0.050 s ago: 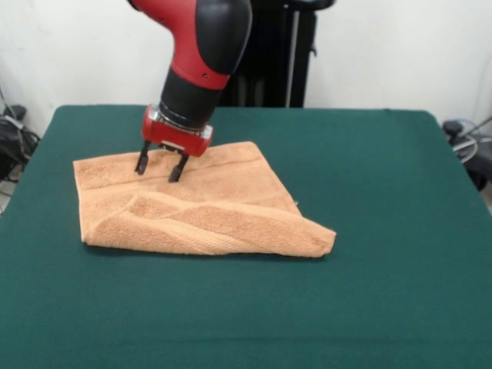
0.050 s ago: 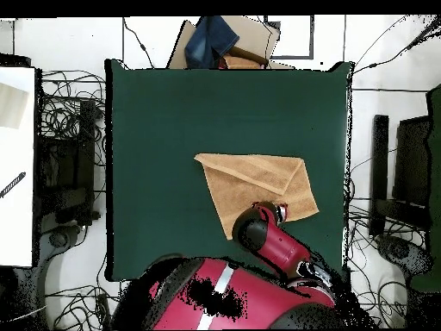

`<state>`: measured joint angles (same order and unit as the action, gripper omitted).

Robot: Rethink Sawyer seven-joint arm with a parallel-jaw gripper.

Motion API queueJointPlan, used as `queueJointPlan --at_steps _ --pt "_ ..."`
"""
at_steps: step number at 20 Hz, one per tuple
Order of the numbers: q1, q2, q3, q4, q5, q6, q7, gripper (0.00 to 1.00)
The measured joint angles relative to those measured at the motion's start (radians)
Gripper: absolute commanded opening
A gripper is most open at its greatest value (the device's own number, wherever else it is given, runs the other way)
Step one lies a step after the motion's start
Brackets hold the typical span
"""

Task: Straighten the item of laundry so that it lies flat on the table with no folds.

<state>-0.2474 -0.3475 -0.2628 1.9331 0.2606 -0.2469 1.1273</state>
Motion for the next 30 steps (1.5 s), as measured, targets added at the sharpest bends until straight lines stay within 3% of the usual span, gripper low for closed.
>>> queueJointPlan --at_steps 8,30 --pt "0.033 -0.011 0.0 0.0 0.047 0.033 0.0 1.0" --pt "0.051 -0.016 0.001 -0.001 0.048 0.055 0.0 1.0"
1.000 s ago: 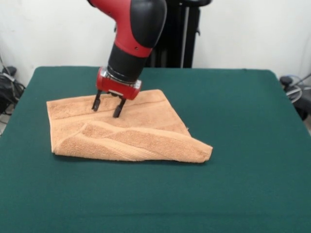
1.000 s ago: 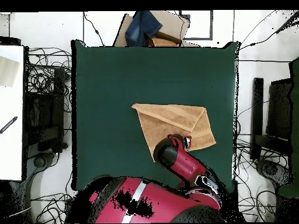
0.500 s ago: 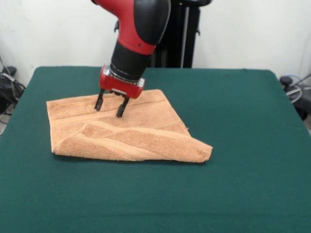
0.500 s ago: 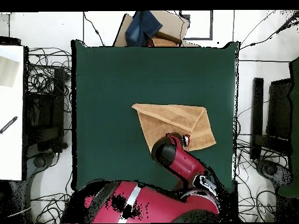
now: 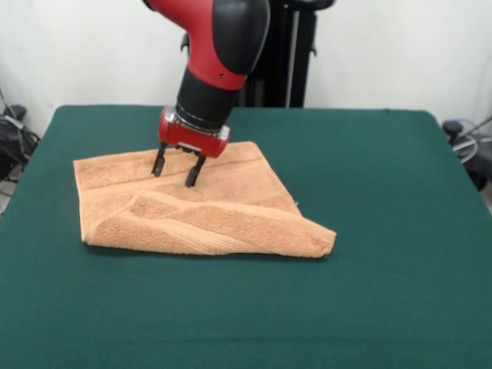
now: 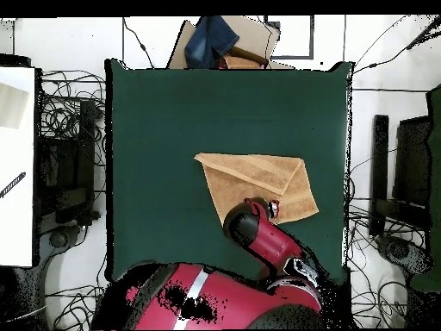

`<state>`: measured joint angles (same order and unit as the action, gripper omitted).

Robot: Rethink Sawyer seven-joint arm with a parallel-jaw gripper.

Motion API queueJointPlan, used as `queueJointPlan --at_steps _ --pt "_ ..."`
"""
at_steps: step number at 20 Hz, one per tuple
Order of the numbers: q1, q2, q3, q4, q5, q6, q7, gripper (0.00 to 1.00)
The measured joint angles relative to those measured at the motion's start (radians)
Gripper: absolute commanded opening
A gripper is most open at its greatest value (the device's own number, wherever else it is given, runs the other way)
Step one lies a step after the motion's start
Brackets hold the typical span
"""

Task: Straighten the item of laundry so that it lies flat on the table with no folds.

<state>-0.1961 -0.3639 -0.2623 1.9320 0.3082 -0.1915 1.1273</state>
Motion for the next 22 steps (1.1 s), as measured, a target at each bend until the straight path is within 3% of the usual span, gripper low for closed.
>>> queueJointPlan --at_steps 15,22 --pt "0.009 0.011 -0.004 -0.007 0.011 0.0 0.0 1.0" --pt "0.074 0.011 -0.021 -0.01 0.079 0.015 0.0 1.0"
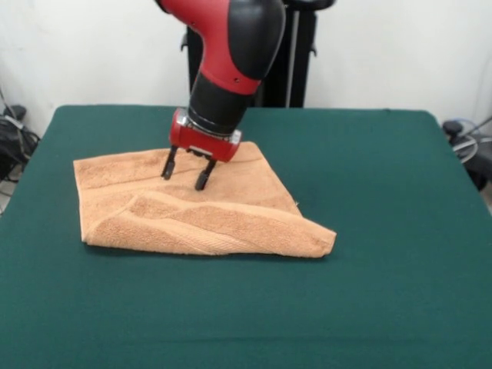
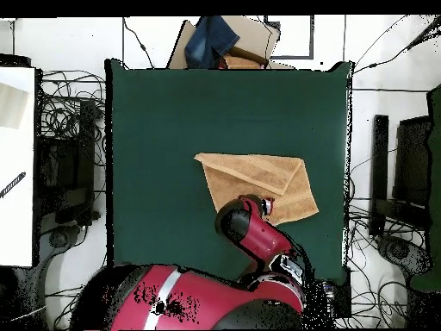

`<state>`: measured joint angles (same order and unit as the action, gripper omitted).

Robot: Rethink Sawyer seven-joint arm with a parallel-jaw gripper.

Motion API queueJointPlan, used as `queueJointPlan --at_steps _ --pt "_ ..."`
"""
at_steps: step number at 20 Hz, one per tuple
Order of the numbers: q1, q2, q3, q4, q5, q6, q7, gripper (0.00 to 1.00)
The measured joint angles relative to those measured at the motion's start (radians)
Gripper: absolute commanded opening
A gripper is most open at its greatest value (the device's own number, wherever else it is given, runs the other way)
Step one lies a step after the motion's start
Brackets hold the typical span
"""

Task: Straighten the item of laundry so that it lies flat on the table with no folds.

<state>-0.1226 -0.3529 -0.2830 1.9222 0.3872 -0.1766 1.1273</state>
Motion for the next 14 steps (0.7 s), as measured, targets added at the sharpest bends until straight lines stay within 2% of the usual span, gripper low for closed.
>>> queueJointPlan --at_steps 7,14 --pt "0.038 0.003 -0.016 -0.018 0.035 0.061 0.0 1.0" --pt "0.039 0.018 -0.016 -0.044 0.039 0.065 0.0 1.0"
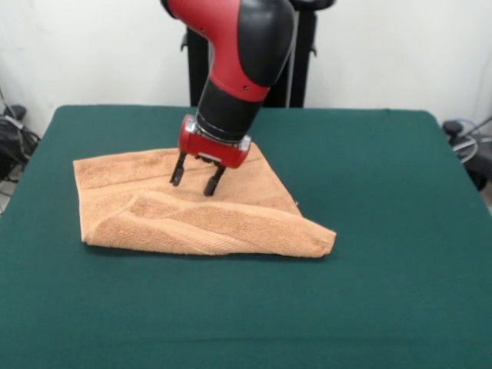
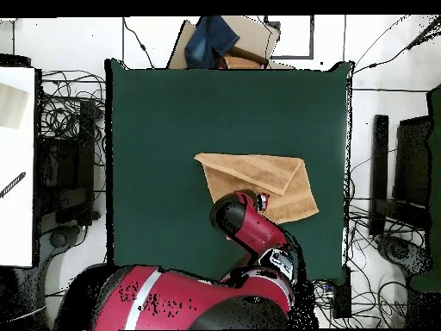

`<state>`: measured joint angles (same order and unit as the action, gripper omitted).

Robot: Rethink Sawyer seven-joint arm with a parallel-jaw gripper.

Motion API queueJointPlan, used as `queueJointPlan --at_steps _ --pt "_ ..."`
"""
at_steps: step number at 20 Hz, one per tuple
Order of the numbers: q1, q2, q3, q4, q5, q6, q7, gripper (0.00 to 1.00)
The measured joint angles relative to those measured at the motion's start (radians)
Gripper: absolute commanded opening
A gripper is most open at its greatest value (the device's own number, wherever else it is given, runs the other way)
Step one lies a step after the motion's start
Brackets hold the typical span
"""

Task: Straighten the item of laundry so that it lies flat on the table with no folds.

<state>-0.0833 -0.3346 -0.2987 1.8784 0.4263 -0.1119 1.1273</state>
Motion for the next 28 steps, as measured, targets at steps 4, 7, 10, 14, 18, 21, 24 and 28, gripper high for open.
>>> queueJointPlan --at_steps 4,7,10,14,18,21,24,28 --pt "0.001 0.01 -0.003 -0.013 0.0 0.002 0.0 1.0" --pt "0.003 0.011 -0.007 -0.018 0.0 0.013 0.0 1.0" --pt "0.006 0.013 -0.013 -0.028 0.001 0.036 0.0 1.0" --pt "0.01 0.017 -0.02 -0.039 0.003 0.057 0.0 1.0" --pt "0.016 0.02 -0.029 -0.05 0.003 0.078 0.0 1.0" --pt "0.022 0.022 -0.034 -0.056 0.005 0.09 0.0 1.0" --pt "0.028 0.022 -0.04 -0.058 0.007 0.093 0.0 1.0" --pt "0.039 0.022 -0.055 -0.066 0.007 0.094 0.0 1.0"
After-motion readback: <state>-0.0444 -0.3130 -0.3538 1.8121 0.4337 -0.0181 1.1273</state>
